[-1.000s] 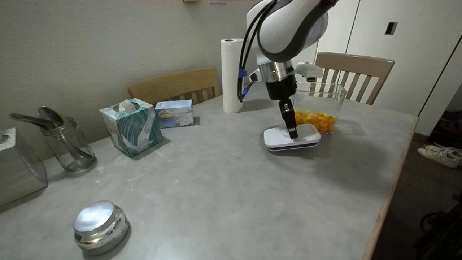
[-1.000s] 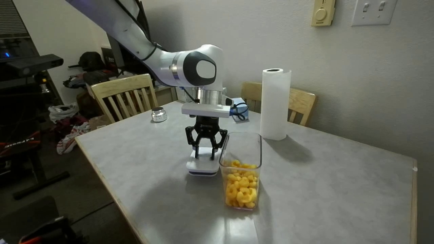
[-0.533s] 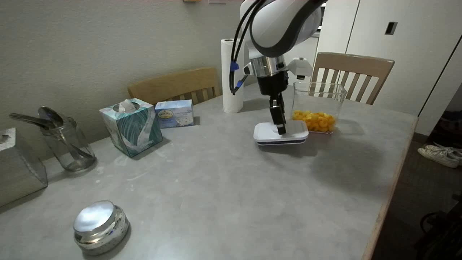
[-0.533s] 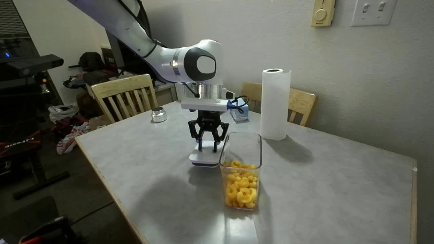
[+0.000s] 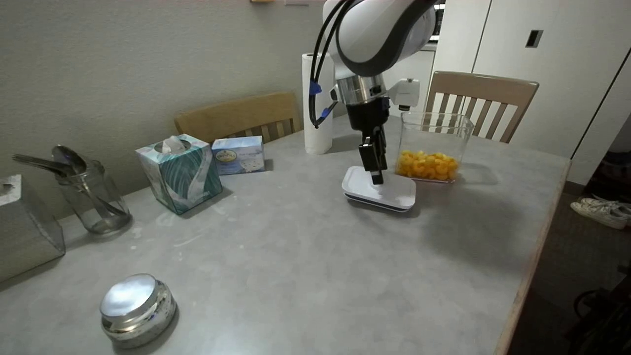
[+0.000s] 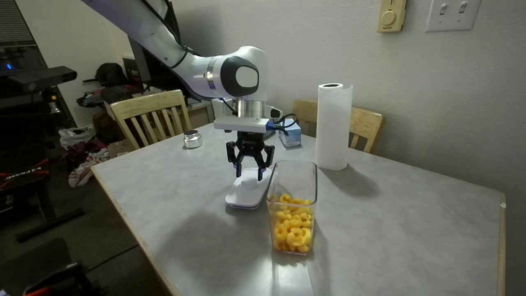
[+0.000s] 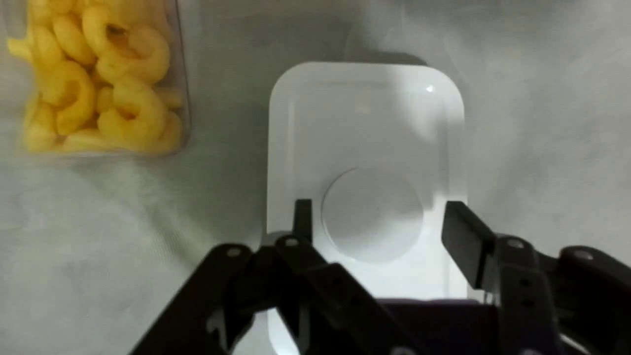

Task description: Take the lid off the clear container

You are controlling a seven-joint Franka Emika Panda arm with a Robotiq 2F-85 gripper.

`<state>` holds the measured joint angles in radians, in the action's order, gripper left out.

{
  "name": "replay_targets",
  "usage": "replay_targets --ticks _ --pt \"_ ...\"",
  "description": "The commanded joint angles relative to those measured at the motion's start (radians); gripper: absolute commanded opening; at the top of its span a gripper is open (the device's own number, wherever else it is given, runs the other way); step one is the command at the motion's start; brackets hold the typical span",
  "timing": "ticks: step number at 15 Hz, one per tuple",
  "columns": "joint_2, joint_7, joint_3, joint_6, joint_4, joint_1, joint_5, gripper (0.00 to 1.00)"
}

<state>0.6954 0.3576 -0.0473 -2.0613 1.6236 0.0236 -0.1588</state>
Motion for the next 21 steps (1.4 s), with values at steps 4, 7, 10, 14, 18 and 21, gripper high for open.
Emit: replay_targets --ticks 4,7,10,14,18,21 --pt "-0.005 0.002 0.005 0.013 -0.005 -0.001 -0.013 1.0" --pt "-0.036 0.064 -0.007 0.072 -0.004 0.019 -0.007 1.0" --pt "-0.108 0.134 -0.012 0.13 0.015 0.04 0.0 1.0" --pt "-0.216 0.301 -0.027 0.363 -0.005 0.077 0.044 1.0" --pt "-0.278 0.403 -0.008 0.54 -0.051 0.077 0.057 1.0" --pt "-0.296 0.479 -0.007 0.616 -0.079 0.076 0.058 1.0"
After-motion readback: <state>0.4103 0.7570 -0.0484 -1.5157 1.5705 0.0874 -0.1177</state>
